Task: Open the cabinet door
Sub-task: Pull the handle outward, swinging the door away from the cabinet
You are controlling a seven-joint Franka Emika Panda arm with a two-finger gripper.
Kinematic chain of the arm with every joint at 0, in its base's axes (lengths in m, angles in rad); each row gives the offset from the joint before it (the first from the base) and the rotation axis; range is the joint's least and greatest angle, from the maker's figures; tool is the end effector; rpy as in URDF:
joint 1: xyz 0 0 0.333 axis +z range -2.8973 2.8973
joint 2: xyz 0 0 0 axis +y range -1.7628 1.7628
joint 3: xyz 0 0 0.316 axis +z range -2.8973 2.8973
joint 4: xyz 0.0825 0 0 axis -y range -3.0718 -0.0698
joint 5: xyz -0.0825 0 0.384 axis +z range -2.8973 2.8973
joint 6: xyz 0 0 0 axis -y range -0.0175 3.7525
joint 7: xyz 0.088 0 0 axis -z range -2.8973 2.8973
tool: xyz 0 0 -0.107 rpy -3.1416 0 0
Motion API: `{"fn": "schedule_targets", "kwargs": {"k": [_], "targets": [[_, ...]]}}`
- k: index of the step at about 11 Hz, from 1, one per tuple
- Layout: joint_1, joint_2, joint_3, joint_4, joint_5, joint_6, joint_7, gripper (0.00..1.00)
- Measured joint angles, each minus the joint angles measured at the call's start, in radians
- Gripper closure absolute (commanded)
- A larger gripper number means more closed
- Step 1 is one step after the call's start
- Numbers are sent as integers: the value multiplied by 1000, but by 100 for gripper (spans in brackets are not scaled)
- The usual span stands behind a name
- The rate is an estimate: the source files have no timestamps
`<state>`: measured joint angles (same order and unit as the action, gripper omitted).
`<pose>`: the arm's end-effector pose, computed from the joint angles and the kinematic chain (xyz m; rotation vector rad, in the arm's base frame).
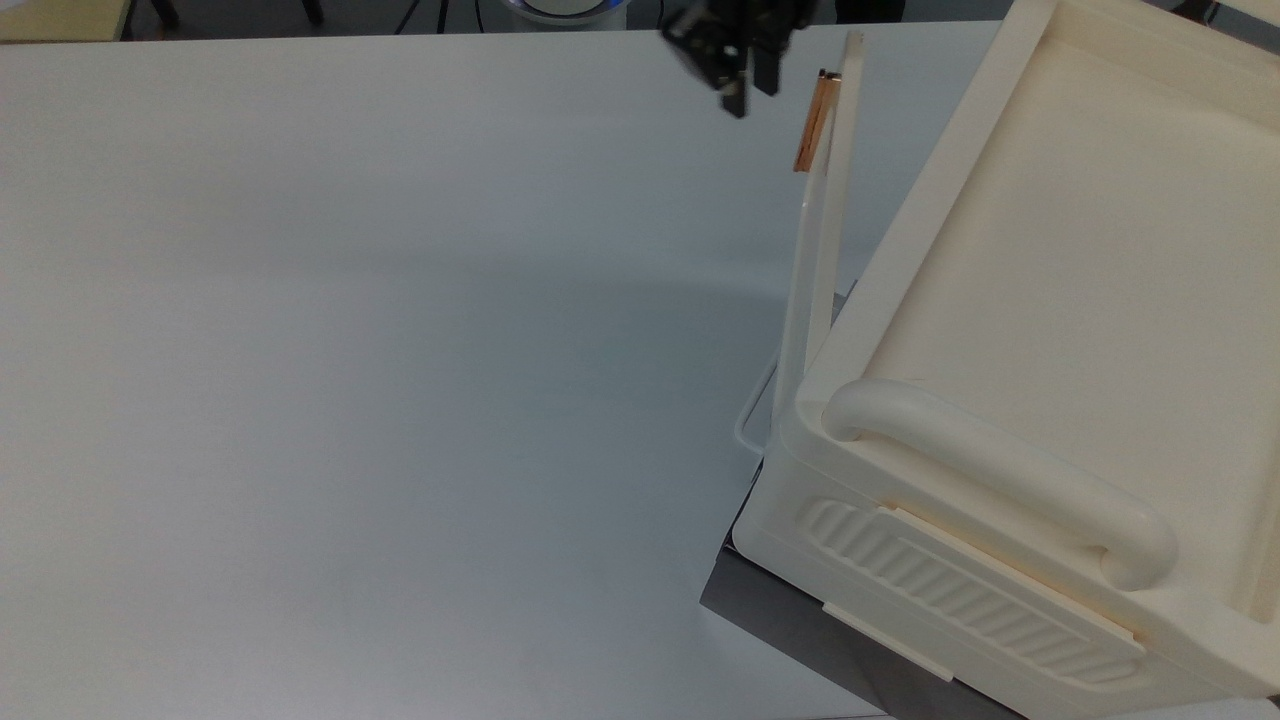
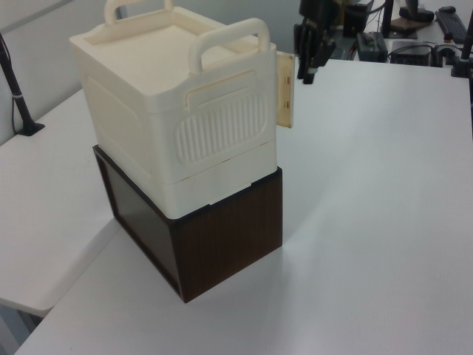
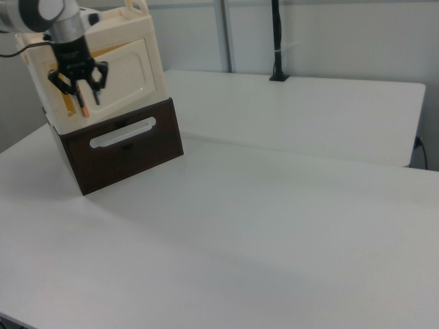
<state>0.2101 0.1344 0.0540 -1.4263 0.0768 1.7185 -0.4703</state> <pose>0.5885 0.1640 0.6301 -2.8632 -1.0909 -0.2546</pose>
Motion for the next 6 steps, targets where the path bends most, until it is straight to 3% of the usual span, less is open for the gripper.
{"fn": "schedule_targets", "kwargs": {"k": [4, 6], "targets": [[-41, -55, -103, 4, 2, -108, -9, 12], [-38, -101, -114, 4, 9, -116, -9, 12]]}}
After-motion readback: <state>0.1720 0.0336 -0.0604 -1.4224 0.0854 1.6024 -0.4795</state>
